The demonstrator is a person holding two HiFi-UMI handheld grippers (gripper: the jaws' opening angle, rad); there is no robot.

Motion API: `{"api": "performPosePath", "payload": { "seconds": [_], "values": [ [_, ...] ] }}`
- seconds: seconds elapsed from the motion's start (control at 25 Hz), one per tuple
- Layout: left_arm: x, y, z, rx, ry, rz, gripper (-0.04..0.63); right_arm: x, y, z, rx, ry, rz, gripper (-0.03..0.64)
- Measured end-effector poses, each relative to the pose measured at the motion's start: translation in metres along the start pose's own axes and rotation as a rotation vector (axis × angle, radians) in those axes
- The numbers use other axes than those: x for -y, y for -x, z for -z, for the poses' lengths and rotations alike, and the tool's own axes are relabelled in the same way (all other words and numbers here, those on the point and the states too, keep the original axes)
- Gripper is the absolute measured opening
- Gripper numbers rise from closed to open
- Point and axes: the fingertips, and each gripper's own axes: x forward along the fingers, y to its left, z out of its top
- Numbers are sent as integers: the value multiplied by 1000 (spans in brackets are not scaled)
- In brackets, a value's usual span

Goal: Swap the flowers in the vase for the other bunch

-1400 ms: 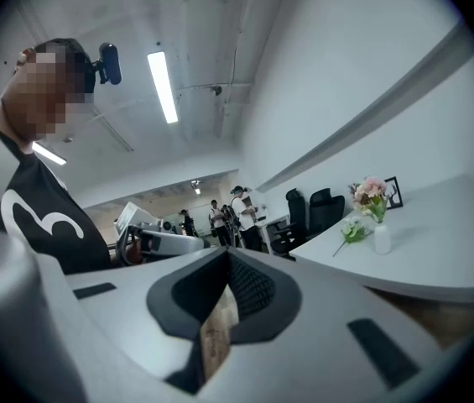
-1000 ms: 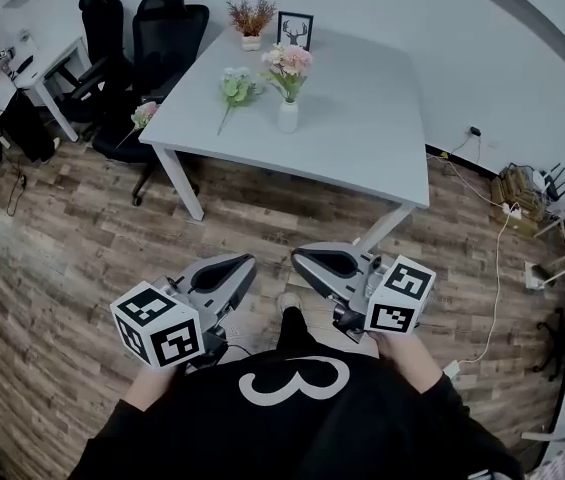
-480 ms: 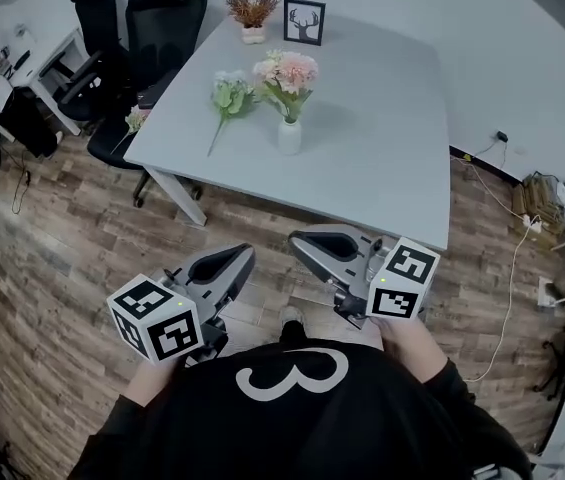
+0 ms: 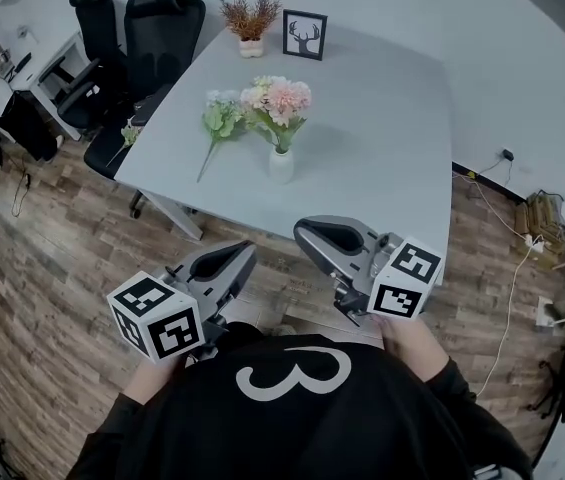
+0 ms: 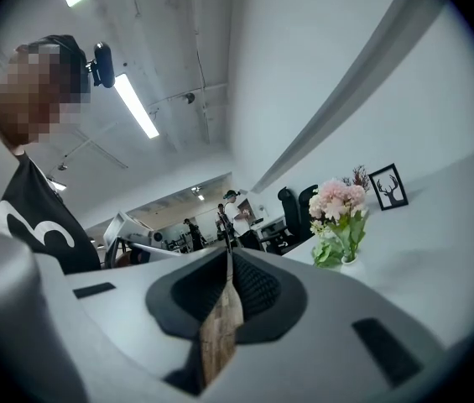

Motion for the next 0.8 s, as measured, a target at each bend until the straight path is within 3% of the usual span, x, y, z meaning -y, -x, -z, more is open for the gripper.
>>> {"api": "performPosePath", "payload": {
  "seconds": [0.44,0.8],
  "values": [
    [-34,-29,-26,0,9,62,11,37,-13,-15,23,36,97,15],
    [-85,-66,-59,-67,11,145,11,90,-39,-34,58,14,222,18]
  ]
}}
